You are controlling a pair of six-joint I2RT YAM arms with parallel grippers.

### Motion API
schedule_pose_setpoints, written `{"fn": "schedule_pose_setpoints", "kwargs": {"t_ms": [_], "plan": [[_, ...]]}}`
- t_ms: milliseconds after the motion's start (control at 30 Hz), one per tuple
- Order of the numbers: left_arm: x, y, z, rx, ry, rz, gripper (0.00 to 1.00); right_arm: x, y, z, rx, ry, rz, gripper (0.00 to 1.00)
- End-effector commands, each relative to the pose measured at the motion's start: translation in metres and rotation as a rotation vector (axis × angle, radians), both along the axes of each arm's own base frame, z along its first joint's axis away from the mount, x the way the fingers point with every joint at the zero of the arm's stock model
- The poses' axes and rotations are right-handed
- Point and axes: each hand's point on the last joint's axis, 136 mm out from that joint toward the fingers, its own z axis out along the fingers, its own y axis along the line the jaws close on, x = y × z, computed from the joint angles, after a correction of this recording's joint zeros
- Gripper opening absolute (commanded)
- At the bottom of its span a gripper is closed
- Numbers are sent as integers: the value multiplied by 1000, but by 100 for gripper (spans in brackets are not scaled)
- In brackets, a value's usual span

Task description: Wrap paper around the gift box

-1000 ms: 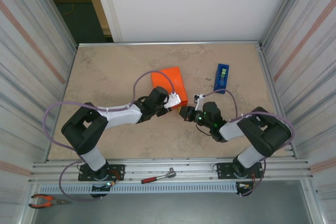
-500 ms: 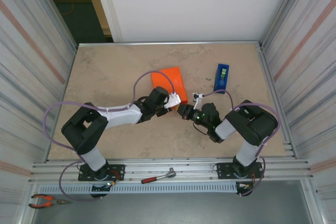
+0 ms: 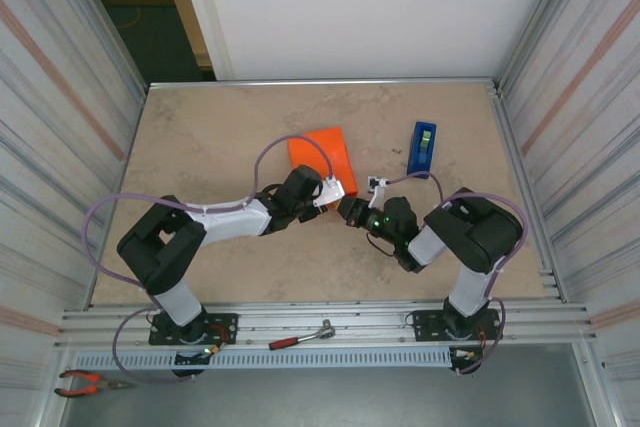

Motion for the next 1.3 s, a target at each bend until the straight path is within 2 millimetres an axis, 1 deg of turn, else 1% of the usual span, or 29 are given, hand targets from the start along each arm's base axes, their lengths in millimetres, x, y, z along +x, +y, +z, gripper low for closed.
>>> {"fn": "schedule_pose_setpoints", "kwargs": {"t_ms": [0,567,767,900,1267], "plan": [[-14,-2,-20,46,72,-37,56,8,4,9,36,-23,-21,0],[-16,-2,-21,49,69,-40,55,24,3,1,50,14,-44,0],[-17,-2,-21,52,68,-43,55,26,7,-3,55,28,-36,0],[-17,-3,-21,52,67,-44,55,26,6,-3,56,31,-40,0],[-17,-3,-21,52,67,-43,54,21,-4,2,60,29,-42,9]]}}
